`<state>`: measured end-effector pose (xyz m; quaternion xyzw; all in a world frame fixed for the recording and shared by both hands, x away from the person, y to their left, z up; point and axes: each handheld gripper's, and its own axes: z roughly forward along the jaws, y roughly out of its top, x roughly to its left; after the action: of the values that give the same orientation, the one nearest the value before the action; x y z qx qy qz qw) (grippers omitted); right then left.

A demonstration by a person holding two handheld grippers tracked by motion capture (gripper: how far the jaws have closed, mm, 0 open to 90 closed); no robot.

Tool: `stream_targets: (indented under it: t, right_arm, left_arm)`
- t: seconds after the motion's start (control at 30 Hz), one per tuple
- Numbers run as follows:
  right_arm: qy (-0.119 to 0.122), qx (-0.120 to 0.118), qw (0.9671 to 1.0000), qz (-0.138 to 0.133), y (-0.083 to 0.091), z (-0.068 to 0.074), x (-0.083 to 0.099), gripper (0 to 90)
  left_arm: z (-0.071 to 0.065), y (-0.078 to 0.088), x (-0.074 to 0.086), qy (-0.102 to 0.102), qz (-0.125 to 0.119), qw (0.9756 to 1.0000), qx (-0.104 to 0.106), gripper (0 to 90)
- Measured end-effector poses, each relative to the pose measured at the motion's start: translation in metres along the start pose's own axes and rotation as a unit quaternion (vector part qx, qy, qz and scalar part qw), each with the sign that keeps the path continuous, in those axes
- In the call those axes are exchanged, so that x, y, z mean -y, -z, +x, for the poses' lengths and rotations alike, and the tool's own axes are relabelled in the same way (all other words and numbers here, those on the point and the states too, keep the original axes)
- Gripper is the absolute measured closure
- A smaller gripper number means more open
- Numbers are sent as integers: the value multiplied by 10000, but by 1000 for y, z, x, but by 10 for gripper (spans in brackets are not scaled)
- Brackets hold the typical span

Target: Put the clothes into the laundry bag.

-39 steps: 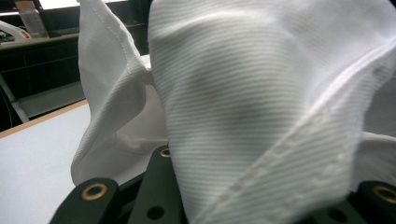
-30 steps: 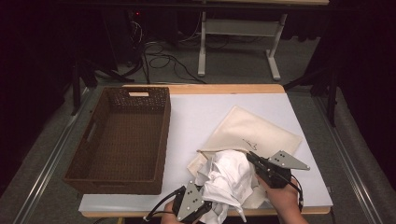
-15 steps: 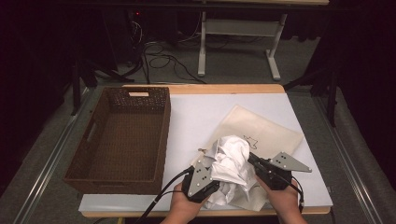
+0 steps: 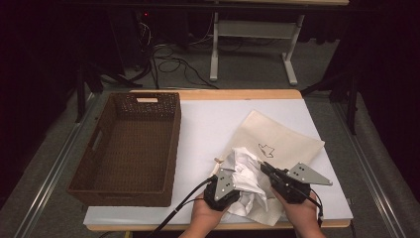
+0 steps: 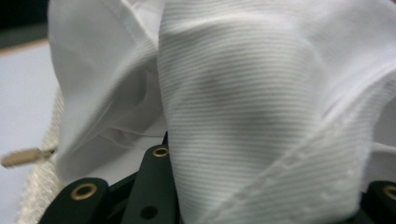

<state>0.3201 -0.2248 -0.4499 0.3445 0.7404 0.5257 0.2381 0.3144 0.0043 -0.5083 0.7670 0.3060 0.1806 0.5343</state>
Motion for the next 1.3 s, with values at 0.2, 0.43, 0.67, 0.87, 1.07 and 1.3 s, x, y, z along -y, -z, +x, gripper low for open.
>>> stream_targets:
  t: [0.2,0.43,0.67,0.87,1.07,1.3]
  right_arm:
    - [74,-22,10000,-36,1,4,-1,890]
    - [60,-18,10000,-30,1,2,1,889]
    - [6,-33,10000,10,1,2,2,889]
    - [13,-62,10000,36,1,4,3,890]
    - [-1,-120,9999,32,2,5,2,890]
    - [84,-182,9997,-120,7,9,-1,891]
  left_arm:
    - [-1,-1,2,206,50,9998,10,549]
    - [-9,26,-3,414,-449,9980,-135,202]
    - [-10,40,-11,297,-601,9977,-84,697]
    - [-8,20,-16,313,-354,9989,-68,817]
    - [-12,-6,-17,238,12,9997,-64,827]
    - [-7,-21,-12,413,218,9989,-48,796]
